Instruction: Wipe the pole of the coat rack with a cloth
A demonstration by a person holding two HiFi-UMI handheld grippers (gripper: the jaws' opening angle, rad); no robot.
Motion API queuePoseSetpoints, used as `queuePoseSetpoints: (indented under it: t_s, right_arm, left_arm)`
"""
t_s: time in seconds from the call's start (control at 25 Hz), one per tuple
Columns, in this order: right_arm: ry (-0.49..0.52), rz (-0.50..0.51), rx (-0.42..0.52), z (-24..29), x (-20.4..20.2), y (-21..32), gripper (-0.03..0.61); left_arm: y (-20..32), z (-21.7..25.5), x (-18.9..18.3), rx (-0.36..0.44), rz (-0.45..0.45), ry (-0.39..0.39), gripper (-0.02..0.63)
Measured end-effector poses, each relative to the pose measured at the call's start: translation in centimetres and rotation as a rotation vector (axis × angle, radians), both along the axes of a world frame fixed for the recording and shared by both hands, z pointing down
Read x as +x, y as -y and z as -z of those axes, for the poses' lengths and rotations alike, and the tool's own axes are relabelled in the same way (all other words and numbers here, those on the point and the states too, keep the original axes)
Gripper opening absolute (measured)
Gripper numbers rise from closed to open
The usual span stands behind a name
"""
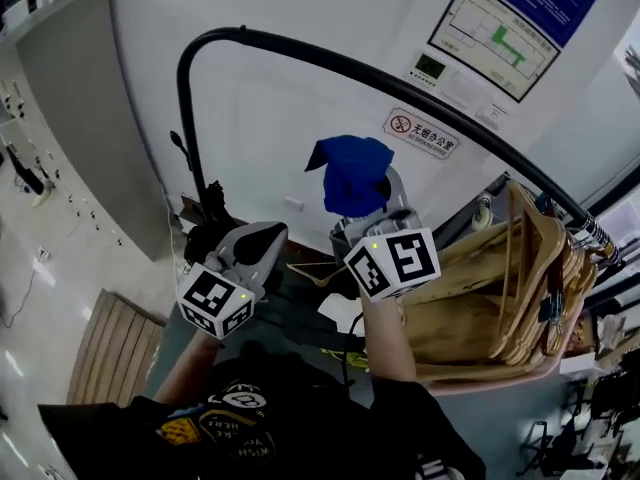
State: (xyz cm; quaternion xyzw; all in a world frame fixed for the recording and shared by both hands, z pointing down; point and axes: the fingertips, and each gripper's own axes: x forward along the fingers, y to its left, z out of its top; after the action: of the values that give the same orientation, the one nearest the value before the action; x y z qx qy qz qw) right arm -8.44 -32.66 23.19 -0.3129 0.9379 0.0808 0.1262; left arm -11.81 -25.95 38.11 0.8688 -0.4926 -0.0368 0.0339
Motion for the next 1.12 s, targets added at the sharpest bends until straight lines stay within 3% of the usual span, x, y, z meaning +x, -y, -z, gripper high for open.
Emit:
queuePoseSetpoints:
  t_s: [0.2, 0.44, 0.72, 1.12]
  right_arm:
    - [-0.001, -0.248, -0.14, -8.3, 12.1, -2.2, 0.026]
    - [0.031, -0.448, -0.369, -18.4, 20.6, -4.9, 0.025]
    - [-0.06, -0.47, -0.253, -17.3, 20.3, -6.0, 0.025]
    - [-0.049, -0.446, -0.301, -19.4, 19.5, -5.9, 0.025]
  left_arm:
    - [1.1, 0.1, 6.0, -0.013, -0.176, -0.128, 0.002]
    - [1.2, -1.9, 11.7, -0.006, -0.23, 0.011, 0.002]
    - [0.1, -2.6, 13.8, -0.01, -0.284, 0.062, 0.002]
    - [-0.1, -2.6, 12.7, -0.009, -0.264, 0.0, 0.002]
